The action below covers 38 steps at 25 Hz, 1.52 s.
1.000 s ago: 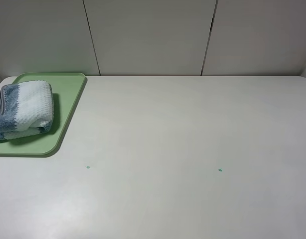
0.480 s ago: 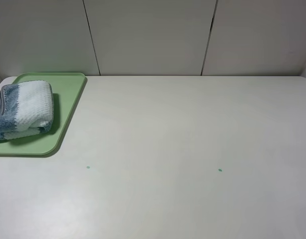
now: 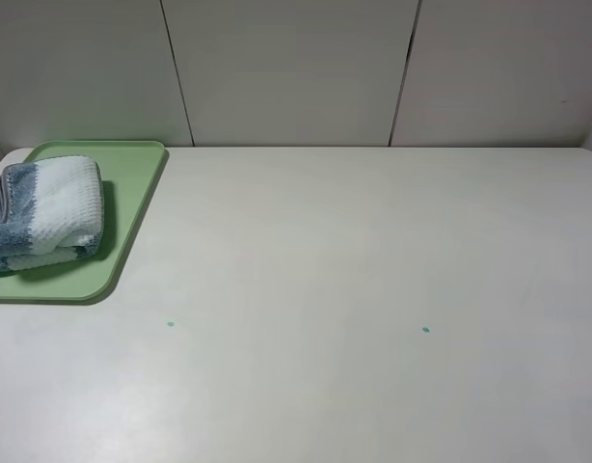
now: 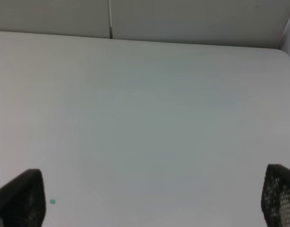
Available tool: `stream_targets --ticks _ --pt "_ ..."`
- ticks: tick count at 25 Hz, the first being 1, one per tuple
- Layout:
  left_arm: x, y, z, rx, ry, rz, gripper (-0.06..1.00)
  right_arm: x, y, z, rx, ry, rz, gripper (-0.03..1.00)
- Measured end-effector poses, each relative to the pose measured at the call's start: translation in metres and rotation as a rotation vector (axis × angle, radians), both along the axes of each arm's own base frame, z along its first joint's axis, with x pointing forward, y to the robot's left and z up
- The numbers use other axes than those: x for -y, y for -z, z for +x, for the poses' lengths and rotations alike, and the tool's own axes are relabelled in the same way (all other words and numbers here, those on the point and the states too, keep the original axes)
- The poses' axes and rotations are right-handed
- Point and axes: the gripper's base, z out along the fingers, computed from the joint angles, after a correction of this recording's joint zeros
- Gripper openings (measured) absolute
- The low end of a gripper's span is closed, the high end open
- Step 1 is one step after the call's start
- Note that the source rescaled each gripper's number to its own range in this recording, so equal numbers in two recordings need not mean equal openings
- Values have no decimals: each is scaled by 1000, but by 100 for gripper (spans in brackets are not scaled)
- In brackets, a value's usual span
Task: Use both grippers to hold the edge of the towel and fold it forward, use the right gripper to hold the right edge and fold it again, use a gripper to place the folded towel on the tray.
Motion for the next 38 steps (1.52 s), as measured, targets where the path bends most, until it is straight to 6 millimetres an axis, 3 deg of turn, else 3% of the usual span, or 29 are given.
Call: stream_targets --ticks 8,23,38 --pt "2 0 0 2 75 -2 100 0 0 0 0 0 0 100" --pt "-3 0 -3 2 477 -1 100 0 0 0 0 0 0 100" --pt "-3 0 -3 2 489 -1 100 0 0 0 0 0 0 100"
